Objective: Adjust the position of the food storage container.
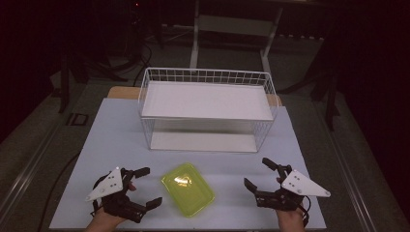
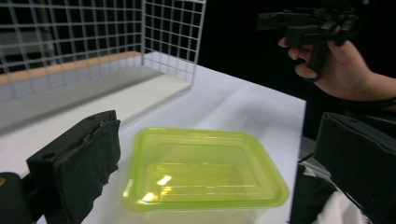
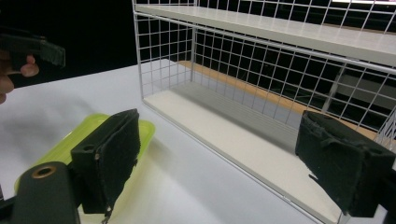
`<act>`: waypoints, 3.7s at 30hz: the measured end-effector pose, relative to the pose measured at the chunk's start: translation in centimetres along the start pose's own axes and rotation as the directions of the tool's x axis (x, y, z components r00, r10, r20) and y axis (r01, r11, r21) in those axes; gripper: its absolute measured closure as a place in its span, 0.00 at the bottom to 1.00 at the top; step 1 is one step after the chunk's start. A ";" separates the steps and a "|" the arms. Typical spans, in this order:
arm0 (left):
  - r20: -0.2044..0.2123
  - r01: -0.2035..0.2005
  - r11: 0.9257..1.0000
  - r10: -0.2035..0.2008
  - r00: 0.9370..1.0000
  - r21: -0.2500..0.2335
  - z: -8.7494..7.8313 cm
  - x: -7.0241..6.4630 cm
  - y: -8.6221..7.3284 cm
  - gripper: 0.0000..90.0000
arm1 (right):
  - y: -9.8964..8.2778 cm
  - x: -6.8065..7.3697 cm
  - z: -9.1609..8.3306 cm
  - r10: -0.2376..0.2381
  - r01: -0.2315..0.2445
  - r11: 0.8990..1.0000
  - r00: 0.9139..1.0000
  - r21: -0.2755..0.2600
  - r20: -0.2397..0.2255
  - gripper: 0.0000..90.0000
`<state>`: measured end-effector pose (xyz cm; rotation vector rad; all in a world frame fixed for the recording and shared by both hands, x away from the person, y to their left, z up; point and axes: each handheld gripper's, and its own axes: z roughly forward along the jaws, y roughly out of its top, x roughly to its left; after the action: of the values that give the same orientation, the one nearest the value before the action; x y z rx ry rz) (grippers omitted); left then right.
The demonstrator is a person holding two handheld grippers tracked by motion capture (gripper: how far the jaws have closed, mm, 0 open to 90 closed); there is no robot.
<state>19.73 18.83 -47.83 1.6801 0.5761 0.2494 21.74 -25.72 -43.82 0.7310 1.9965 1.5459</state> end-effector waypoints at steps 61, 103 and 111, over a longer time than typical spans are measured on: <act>0.133 -0.188 0.940 0.155 0.979 0.285 9.7 -2.8 -3.3 1.00 | -0.4 -1.0 0.3 0.083 -0.082 0.996 0.996 0.032 -0.022 0.16; -0.016 -0.095 0.961 0.103 0.995 0.261 9.1 1.4 -3.6 1.00 | -0.6 -1.1 0.3 0.075 -0.074 0.996 0.997 0.044 -0.017 0.16; 0.011 -0.096 0.959 0.096 0.995 0.268 10.1 1.0 -3.7 1.00 | -0.5 -1.1 0.3 0.072 -0.072 0.997 0.997 0.041 -0.016 0.16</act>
<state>24.50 10.99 -53.51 1.9740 0.5488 0.2511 22.67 -26.38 -44.32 0.8169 2.0400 1.5614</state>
